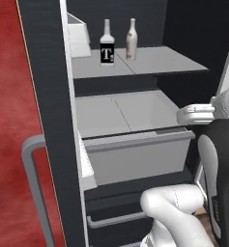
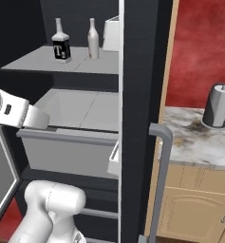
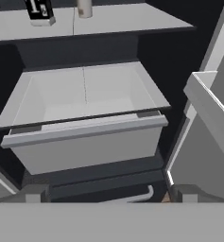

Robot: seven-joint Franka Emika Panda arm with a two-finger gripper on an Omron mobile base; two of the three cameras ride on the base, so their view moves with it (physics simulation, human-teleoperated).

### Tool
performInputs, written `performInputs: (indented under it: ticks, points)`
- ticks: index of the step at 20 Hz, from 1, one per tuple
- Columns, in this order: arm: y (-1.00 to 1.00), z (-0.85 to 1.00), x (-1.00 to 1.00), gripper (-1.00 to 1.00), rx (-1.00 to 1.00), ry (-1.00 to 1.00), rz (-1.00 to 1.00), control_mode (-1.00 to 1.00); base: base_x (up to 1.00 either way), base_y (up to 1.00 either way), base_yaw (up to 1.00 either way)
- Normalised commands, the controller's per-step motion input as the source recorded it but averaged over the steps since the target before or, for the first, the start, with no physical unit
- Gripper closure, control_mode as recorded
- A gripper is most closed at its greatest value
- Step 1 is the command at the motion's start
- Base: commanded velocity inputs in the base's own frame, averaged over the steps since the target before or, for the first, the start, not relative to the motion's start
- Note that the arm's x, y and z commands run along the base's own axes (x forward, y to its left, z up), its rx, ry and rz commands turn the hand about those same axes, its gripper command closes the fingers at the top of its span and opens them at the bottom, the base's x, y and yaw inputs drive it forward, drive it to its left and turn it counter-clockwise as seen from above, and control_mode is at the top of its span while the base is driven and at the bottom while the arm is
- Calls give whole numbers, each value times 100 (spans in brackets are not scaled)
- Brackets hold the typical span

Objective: Place the liquors on the top shelf of the fridge to keep them out of children's reach, and place the lime on lower shelves for easy access.

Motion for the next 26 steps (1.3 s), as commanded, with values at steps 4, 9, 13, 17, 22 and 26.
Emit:
performInputs:
  ticks: [4, 9, 13, 17, 22, 26]
  points:
    - [0, 0, 0, -100, 0, 0, 0, 100, -72, -12, 0]
    - [0, 0, 0, -100, 0, 0, 0, 100, -97, -22, 0]
    - [0, 0, 0, -100, 0, 0, 0, 100, -86, -29, 0]
    - [0, 0, 0, -100, 0, 0, 0, 100, -42, -52, -3]
    - [0, 0, 0, -100, 0, 0, 0, 100, 0, -78, -10]
    - [0, 0, 0, -100, 0, 0, 0, 100, 0, -89, -7]
